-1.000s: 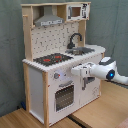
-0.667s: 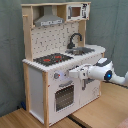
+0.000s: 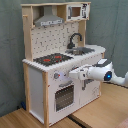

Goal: Play with the kitchen

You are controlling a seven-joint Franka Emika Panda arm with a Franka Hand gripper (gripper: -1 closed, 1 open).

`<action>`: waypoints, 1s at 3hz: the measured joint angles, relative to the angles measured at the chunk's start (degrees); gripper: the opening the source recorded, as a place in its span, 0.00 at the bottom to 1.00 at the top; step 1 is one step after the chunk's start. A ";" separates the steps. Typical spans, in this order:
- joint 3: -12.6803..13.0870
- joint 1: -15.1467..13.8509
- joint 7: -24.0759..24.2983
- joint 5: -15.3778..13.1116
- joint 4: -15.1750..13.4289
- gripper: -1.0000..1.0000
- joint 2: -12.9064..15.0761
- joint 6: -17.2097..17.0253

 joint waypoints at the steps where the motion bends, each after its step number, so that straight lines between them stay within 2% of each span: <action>1: -0.36 0.18 5.61 0.04 -1.28 0.00 0.00 0.15; 3: -0.37 0.23 19.20 0.17 -1.49 0.00 0.00 0.58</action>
